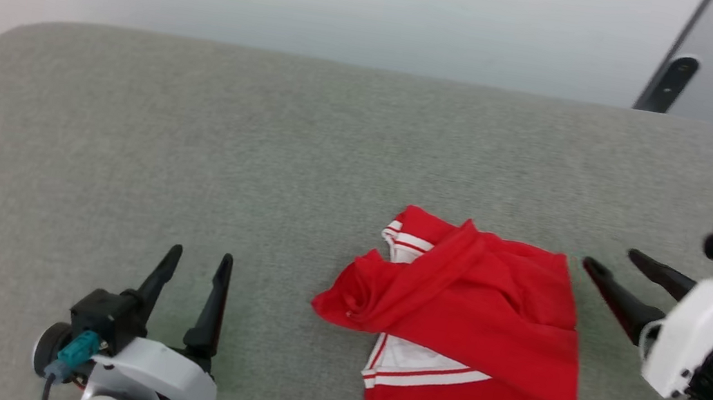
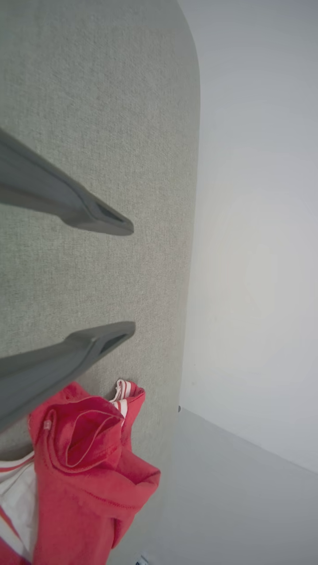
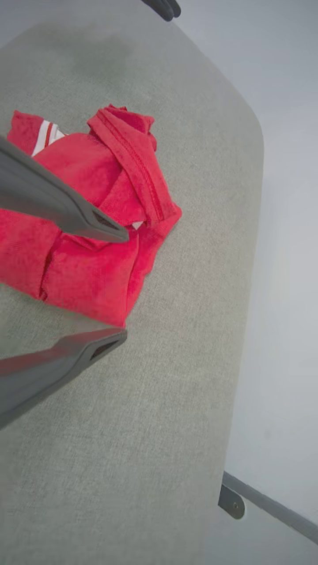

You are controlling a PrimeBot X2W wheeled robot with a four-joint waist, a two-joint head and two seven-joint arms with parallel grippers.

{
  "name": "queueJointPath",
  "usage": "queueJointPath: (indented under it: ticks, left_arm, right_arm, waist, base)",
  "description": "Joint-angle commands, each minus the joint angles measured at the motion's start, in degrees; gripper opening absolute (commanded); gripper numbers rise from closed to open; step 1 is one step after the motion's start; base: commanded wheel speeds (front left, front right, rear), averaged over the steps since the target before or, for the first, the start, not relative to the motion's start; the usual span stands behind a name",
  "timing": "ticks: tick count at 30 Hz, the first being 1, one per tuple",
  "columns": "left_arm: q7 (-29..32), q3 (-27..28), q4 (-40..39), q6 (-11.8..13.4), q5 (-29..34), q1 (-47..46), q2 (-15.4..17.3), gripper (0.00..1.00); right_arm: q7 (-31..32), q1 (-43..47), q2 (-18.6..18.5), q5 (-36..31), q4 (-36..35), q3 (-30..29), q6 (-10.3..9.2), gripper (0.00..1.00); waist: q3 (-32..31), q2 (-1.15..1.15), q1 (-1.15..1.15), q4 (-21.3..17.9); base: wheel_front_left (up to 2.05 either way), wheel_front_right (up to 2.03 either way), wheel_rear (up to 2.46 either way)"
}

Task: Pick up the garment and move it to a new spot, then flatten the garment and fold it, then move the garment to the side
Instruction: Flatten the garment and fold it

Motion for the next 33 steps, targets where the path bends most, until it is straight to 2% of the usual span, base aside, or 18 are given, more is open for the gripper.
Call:
queueJointPath:
  ticks: [1,10,17,26,33]
  left_arm:
    - [0.0,0.3,0.2,-0.3,-0.4,-0.2,0.3,1.0]
    - [0.0,1.1,0.7,-0.3,-1.0,2.5,1.9,1.0]
    - [0.0,2.3,-1.4,-0.2,-0.6,7.0,2.1,1.0]
    - [0.0,3.3,-6.2,1.4,-0.6,14.3,2.2,1.0]
    - [1.6,3.2,-13.1,3.4,-0.1,20.0,2.3,1.0]
  right_arm:
    - [-1.3,1.1,-0.1,-0.5,0.2,-0.7,-0.05,1.0]
    - [-12.9,8.1,0.2,-4.3,1.9,-6.0,-0.05,1.0]
    - [-17.8,14.7,1.7,-6.0,1.0,-9.6,-0.05,1.0]
    - [-17.6,23.6,3.7,-7.8,-3.6,-14.7,-0.05,1.0]
    - [-15.8,30.5,5.2,-9.3,-8.7,-19.0,-0.05,1.0]
  waist:
    - [-1.2,0.0,0.0,-2.1]
    - [-3.3,0.0,0.0,-5.0]
    - [-5.6,0.0,0.0,-5.4]
    - [-7.8,0.0,0.0,-5.3]
    - [-8.7,0.0,0.0,-4.7]
  base:
    - [0.0,0.0,0.0]
    - [0.0,0.0,0.0]
    - [0.0,0.0,0.0]
    - [0.0,0.0,0.0]
    - [0.0,0.0,0.0]
